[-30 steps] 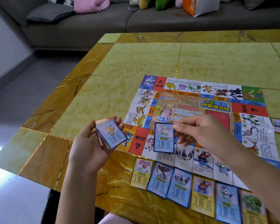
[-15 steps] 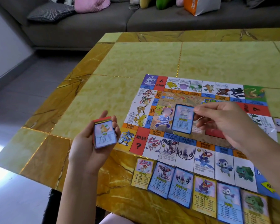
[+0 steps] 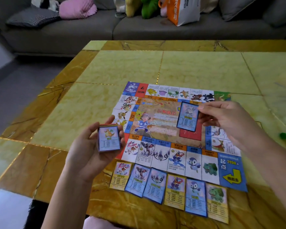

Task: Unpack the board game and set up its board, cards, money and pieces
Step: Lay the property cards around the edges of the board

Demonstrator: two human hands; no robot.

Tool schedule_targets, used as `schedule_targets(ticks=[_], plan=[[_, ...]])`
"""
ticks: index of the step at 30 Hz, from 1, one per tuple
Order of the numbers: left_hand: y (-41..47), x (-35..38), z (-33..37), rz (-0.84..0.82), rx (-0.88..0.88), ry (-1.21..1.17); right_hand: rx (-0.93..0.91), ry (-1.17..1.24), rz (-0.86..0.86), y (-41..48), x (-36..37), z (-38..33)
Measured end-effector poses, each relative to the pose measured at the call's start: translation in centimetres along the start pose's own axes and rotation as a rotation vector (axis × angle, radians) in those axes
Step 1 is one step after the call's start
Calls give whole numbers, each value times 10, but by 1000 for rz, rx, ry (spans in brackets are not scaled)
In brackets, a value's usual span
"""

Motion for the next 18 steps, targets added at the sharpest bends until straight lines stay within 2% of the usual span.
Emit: schedule_targets(ticks=[8,13,18], plan=[[7,63,-33,-110,-84,90,-6,69,138,-11,-66,-22],[21,92,-56,-108,-135,97,-14,14,109,-14,-99,-30],[35,128,-68,-63,-79,121,-37,-47,145,-16,-144,-43]])
Point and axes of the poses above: each hand's wrist, its own y-axis towards the middle knuckle, its own x-axis out of the palm, z = x × y, the point moved 8 cm from there along y, towards the middle knuckle, and after that the axes turned 14 degrees about y, right-handed, at the moved point
